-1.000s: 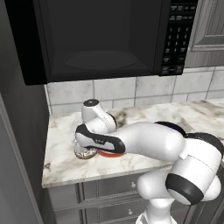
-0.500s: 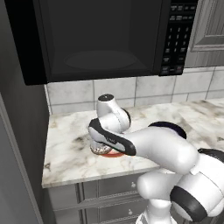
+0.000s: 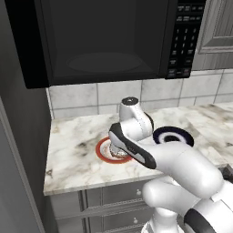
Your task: Place the pastries on the plates.
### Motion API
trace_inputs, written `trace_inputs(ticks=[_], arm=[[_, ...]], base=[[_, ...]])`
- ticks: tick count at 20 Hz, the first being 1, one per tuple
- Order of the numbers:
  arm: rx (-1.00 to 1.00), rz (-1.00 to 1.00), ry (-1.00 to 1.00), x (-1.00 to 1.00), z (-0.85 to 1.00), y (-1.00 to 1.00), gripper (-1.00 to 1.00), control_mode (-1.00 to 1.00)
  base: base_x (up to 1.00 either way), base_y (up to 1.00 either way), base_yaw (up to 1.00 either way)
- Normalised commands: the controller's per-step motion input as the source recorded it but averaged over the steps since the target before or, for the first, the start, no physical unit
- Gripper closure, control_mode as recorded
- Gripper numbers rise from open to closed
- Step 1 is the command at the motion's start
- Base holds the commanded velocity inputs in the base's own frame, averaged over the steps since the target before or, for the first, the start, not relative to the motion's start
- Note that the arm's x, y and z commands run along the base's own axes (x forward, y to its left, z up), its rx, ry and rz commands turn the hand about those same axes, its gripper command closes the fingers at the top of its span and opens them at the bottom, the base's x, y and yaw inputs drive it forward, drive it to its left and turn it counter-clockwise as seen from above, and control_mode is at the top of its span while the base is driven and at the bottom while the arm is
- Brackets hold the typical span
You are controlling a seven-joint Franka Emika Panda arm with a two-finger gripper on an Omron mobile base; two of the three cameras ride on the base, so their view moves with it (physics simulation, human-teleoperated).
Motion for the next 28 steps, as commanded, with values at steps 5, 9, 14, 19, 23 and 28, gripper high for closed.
trace_inputs(ticks=[5,9,14,19,23,28], arm=[[0.00,0.00,-0.06,0.00,0.04,-0.85,1.00,-1.00],[0.00,0.02,-0.10,0.04,0.05,-0.85,1.00,-1.00],[0.01,0.05,-0.11,0.00,0.02,-0.88,1.00,-1.00],[0.00,0.00,-0.15,0.07,0.01,-0.69,1.00,-1.00],[0.00,-0.01,-0.17,0.26,0.00,-0.59,1.00,-1.00],[0.00,-0.19,-0.10,0.33,0.01,-0.35,1.00,-1.00]], base=[[0.00,0.00,0.00],[0.00,0.00,0.00],[0.00,0.00,0.00],[0.00,0.00,0.00],[0.00,0.00,0.00],[0.00,0.00,0.00]])
